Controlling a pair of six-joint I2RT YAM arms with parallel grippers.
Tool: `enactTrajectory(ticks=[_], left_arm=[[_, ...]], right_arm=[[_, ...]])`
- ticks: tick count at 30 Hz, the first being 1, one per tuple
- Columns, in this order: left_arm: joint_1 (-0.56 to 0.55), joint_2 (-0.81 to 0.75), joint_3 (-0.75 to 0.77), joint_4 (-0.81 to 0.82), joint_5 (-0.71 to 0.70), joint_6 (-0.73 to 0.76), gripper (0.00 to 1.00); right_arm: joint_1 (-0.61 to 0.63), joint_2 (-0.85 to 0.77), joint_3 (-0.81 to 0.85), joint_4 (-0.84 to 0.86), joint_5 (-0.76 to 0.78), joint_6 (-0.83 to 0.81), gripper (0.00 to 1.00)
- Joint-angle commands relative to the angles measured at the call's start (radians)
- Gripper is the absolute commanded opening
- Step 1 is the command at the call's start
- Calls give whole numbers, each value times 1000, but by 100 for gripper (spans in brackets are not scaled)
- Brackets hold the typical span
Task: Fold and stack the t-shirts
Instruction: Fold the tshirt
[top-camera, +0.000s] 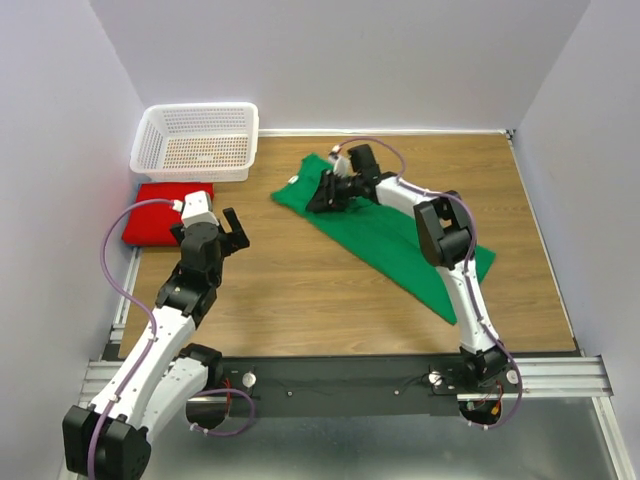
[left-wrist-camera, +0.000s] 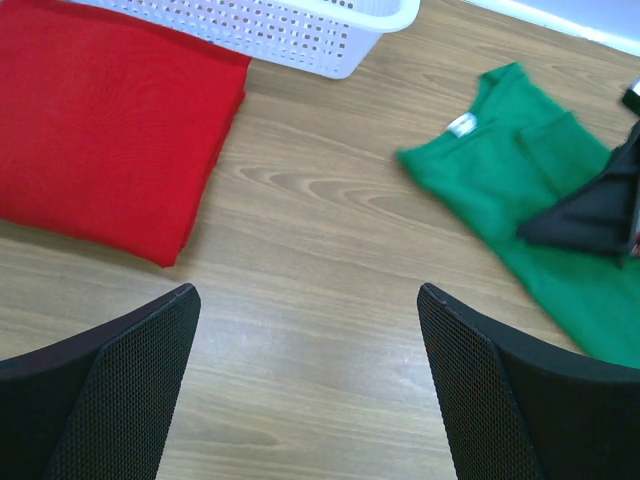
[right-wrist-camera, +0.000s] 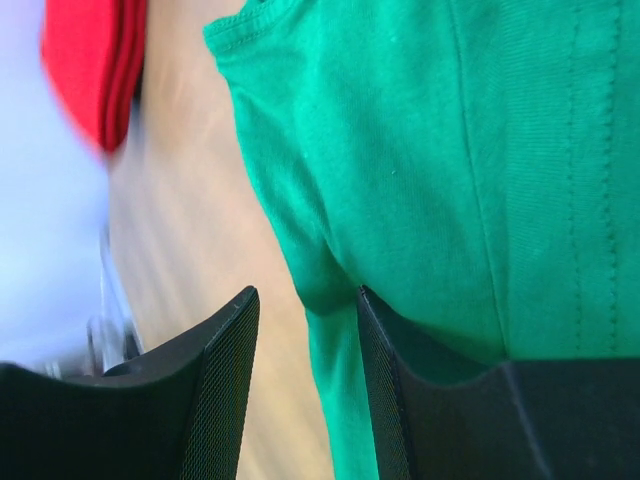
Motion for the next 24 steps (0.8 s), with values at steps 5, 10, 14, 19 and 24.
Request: enactTrajectory(ticks=[5,10,14,19,24], left_arm=[[2,41,10,59,-8,24,96],[4,41,9,62,-8,24,96],[2,41,10,62,-6,27,96],[2,40,13,64,0,32,96],[4,25,21,65,15,32,96]], right_arm=[[-243,168,177,44,295,188,52],[-281,175,338,43,236,188,53],[-288,34,286,41,217,143,54],[-289,-250,-70,1,269,55,54],[-288,-525,-403,-187,528,-85,52]])
